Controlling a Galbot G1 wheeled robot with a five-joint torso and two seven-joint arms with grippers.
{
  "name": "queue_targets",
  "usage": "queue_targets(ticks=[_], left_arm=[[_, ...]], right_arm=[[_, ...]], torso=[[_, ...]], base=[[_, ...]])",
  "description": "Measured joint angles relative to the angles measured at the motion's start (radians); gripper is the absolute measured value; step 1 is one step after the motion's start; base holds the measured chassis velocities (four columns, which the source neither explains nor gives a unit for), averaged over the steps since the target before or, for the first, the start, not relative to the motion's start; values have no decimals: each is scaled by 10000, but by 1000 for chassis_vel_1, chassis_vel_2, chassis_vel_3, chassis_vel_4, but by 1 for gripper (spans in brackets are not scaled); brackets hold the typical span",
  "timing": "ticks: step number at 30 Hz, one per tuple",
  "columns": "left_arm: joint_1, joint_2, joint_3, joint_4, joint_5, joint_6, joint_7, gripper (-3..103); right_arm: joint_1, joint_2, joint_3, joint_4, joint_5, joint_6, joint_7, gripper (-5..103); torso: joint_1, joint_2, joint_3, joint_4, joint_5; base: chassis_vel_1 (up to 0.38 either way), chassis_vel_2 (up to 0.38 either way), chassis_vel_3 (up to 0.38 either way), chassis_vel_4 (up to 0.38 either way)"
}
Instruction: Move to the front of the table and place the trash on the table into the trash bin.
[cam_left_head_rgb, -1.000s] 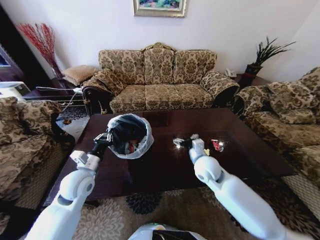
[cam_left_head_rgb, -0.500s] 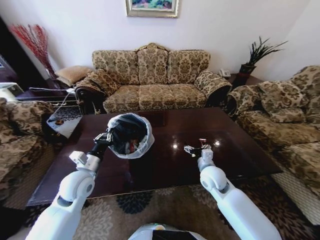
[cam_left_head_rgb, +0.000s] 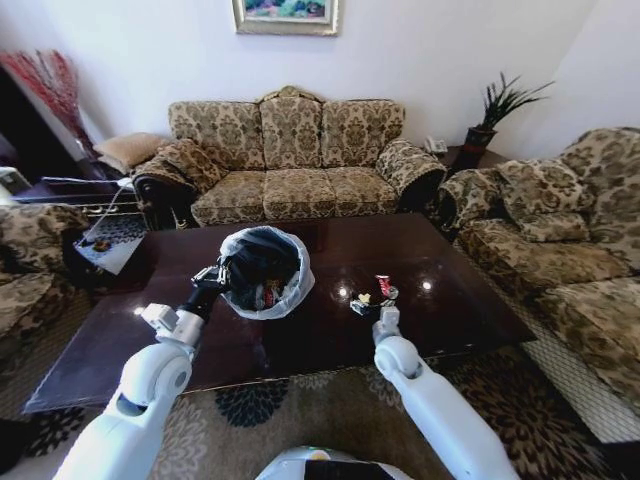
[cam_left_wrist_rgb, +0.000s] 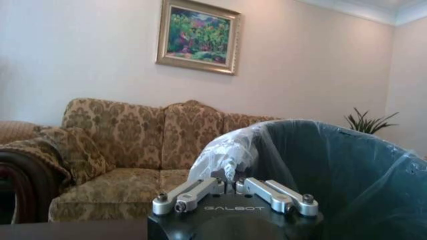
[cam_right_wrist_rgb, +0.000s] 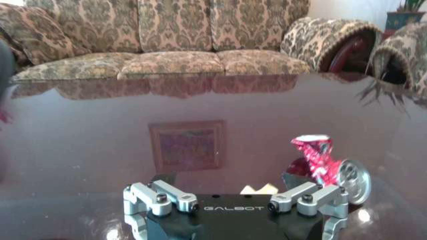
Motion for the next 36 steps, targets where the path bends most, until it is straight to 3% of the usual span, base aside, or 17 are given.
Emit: queue_targets(ticks=[7, 13, 22, 23, 26, 28, 36], left_arm=[[106, -56, -24, -105, 36, 0, 13, 3], [168, -112, -13, -131, 122, 0, 5, 3], [250, -100, -55, -280, 125, 0, -21, 3], [250, -100, -55, -280, 125, 0, -21, 3], [237, -90, -56, -322, 128, 0, -29, 3], [226, -81, -54, -336, 128, 0, -31, 3], [240, -80, -38, -369, 128, 1, -28, 3]], right_arm=[[-2, 44, 110, -344, -5, 101, 204, 100], [-132, 39, 211, -422, -58, 139, 74, 100], [-251, 3, 290, -719, -193, 226, -147, 64], [-251, 3, 290, -719, -193, 226, -147, 64], [-229, 37, 340, -926, -236, 266, -229, 47], [-231, 41, 342, -958, -246, 270, -239, 47], [-254, 38, 311, -984, -253, 304, -187, 10]], torso=[[0, 0, 0, -20, 5], [0, 0, 0, -8, 3], [0, 0, 0, -11, 6], [0, 0, 0, -11, 6], [0, 0, 0, -11, 5], [0, 0, 0, -11, 6], [0, 0, 0, -11, 5]], base=[[0, 0, 0, 0], [0, 0, 0, 0], [0, 0, 0, 0], [0, 0, 0, 0], [0, 0, 0, 0], [0, 0, 0, 0], [0, 0, 0, 0]])
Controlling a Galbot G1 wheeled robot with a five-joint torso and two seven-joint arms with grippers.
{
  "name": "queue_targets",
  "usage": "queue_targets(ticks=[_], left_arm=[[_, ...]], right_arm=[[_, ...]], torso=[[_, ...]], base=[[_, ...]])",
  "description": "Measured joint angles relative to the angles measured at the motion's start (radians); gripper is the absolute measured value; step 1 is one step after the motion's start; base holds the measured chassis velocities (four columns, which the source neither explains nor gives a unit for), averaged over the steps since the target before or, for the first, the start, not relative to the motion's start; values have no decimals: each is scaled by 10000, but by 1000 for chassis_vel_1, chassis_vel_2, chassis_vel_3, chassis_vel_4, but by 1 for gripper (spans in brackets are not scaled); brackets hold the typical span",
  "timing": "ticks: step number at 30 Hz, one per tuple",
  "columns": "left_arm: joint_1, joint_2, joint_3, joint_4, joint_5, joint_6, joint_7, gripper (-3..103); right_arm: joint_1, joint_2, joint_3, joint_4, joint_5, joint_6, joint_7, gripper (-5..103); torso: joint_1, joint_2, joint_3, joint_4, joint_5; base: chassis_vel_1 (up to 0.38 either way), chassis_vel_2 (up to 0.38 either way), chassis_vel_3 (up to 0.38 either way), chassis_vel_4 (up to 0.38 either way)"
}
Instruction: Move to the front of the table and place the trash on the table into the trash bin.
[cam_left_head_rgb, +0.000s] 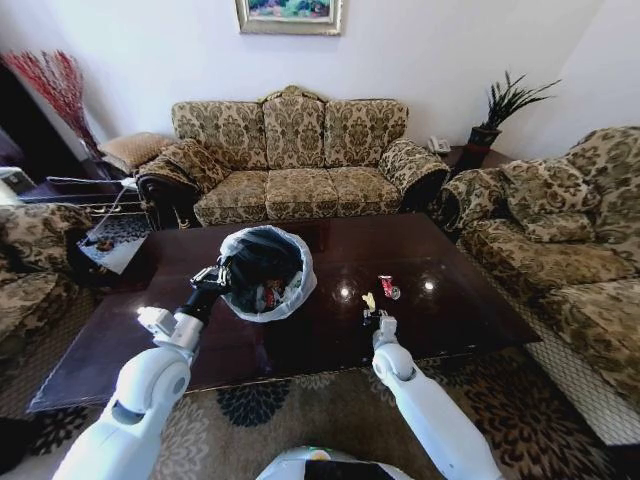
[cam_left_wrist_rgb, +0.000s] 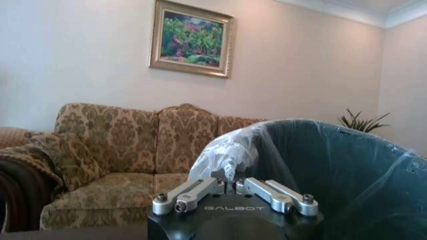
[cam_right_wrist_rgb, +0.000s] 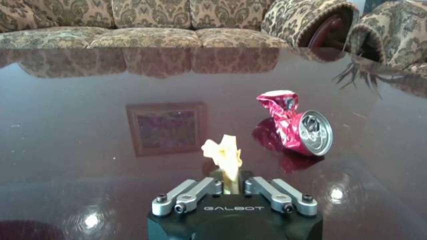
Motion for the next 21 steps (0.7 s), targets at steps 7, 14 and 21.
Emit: queue_targets(ticks=[7, 14, 21], left_arm=[[52, -11, -7, -105, 1, -1, 8, 3], [-2, 105, 161, 122, 12, -15, 55, 3], [-303, -12, 436, 496, 157, 64, 76, 3]], right_arm=[[137, -508, -67, 1184, 175, 0, 392, 1], [1398, -2876, -531, 4328, 644, 239, -796, 0], [4022, -5063, -1452, 6665, 3893, -273, -2353, 0]], torso=[[0, 0, 0, -1, 3], [0, -1, 0, -2, 1], [-1, 0, 0, -1, 1]], base=[[0, 0, 0, 0], [0, 0, 0, 0], [0, 0, 0, 0]])
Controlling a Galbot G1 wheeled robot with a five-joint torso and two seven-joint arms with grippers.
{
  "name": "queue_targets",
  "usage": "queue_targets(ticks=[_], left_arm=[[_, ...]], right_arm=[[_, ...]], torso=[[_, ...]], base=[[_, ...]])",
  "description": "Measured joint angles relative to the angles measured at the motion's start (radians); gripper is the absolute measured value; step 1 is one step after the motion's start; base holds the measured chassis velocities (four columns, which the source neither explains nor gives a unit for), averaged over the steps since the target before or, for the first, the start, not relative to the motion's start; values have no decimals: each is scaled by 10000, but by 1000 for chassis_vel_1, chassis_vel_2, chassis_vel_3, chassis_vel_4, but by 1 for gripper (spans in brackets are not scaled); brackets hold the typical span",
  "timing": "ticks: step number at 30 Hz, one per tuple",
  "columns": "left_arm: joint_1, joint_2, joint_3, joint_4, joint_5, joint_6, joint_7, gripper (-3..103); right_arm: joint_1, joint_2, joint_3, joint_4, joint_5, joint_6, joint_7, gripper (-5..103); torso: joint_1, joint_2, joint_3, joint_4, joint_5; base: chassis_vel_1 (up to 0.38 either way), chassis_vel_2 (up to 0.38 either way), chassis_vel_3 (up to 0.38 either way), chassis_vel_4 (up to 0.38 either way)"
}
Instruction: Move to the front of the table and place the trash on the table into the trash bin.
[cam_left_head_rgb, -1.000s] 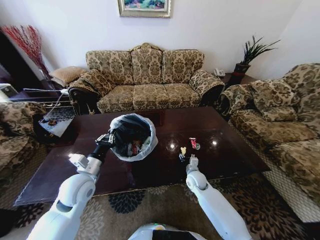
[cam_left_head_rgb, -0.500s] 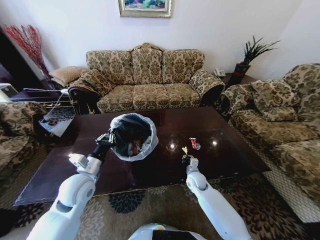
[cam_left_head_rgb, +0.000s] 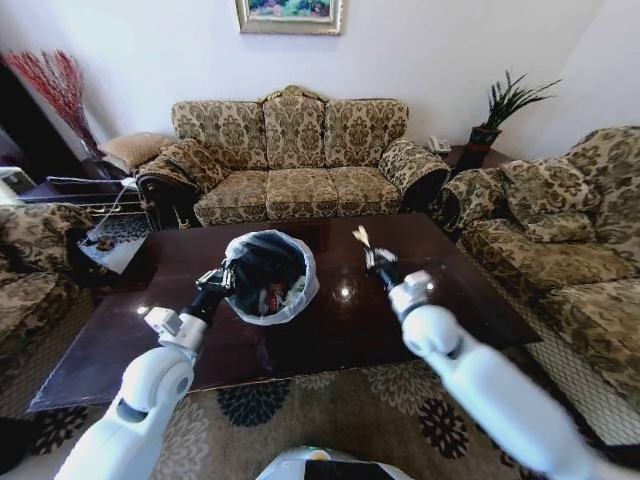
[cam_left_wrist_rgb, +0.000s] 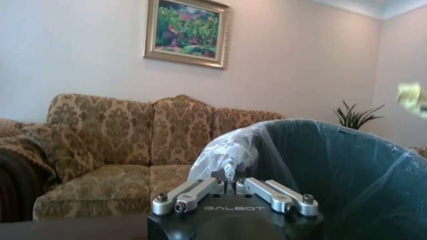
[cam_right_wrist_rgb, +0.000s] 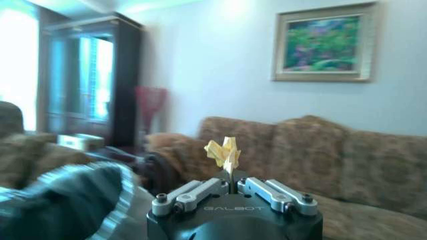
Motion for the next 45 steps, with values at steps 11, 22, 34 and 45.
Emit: queue_targets(ticks=[11, 22, 34, 45], left_arm=[[-23, -319, 233, 248, 332, 74, 158, 3], [-42, -352, 63, 259, 339, 75, 165, 3], [-21, -525, -23, 294, 299, 60, 155, 3], [202, -510, -132, 43, 165, 27, 160, 3]], right_arm=[[4199, 756, -4042, -219, 2480, -718, -77, 0], [4394, 1648, -5063, -470, 2652, -1556, 757, 27], [3812, 1785, -3840, -851, 2267, -1345, 2636, 76], [698, 306, -2088, -1575, -350, -1897, 3593, 100]], torso=[[1, 0, 1, 6, -3], [0, 0, 1, -3, -1], [1, 0, 0, 5, -1], [0, 0, -1, 0, 5]], base=[[0, 0, 0, 0], [0, 0, 0, 0], [0, 0, 0, 0], [0, 0, 0, 0]])
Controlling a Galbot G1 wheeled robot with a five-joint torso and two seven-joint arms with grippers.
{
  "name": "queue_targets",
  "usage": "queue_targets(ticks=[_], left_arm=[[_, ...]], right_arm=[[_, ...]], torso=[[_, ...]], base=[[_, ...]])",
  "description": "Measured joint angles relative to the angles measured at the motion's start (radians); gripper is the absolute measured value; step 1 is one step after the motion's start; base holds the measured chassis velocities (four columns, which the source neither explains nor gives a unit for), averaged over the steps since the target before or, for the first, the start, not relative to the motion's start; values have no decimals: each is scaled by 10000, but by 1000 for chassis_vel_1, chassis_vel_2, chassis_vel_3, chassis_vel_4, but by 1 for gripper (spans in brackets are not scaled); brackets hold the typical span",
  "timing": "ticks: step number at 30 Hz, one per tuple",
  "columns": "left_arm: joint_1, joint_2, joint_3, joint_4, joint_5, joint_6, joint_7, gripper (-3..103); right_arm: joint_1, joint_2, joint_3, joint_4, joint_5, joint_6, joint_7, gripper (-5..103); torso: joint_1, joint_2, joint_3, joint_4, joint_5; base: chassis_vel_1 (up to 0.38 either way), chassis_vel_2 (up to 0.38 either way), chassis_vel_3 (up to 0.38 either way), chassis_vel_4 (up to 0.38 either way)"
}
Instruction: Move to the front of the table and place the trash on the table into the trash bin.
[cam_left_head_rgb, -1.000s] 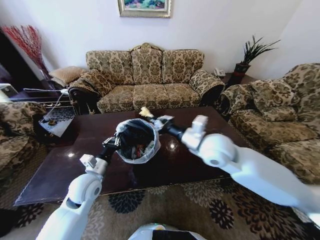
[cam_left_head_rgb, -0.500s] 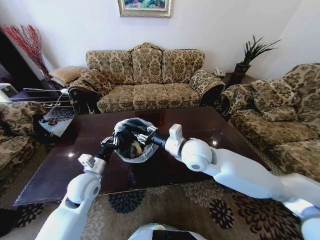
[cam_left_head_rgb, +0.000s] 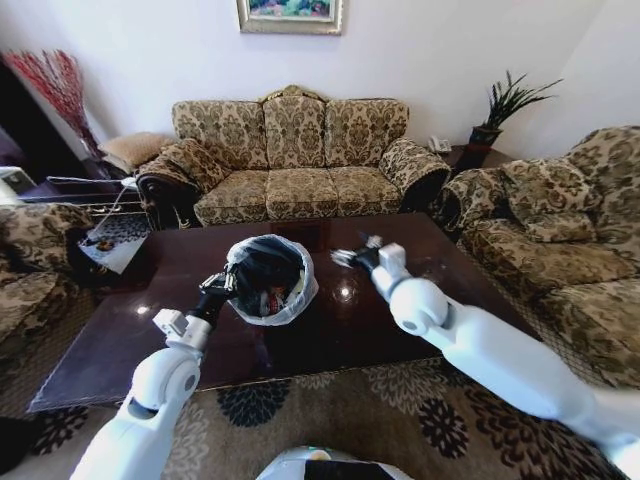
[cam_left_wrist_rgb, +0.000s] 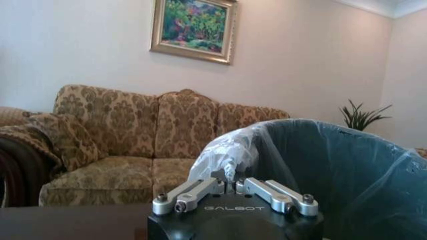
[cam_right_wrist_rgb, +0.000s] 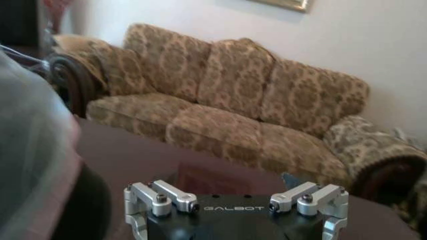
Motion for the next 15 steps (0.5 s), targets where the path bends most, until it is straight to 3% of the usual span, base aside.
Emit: queue_targets(ticks=[7, 15], left_arm=[[166, 115, -11, -138, 3, -91, 0, 3], [257, 237, -25, -226, -19, -162, -8, 3]], right_arm=[[-1248, 290, 888, -282, -767, 75, 123, 100], [-1829, 623, 1213, -554, -1099, 208, 115, 100]], torso=[[0, 0, 0, 8, -6], [-1, 1, 0, 2, -6]], base=[[-30, -41, 46, 46], [-203, -194, 190, 203]])
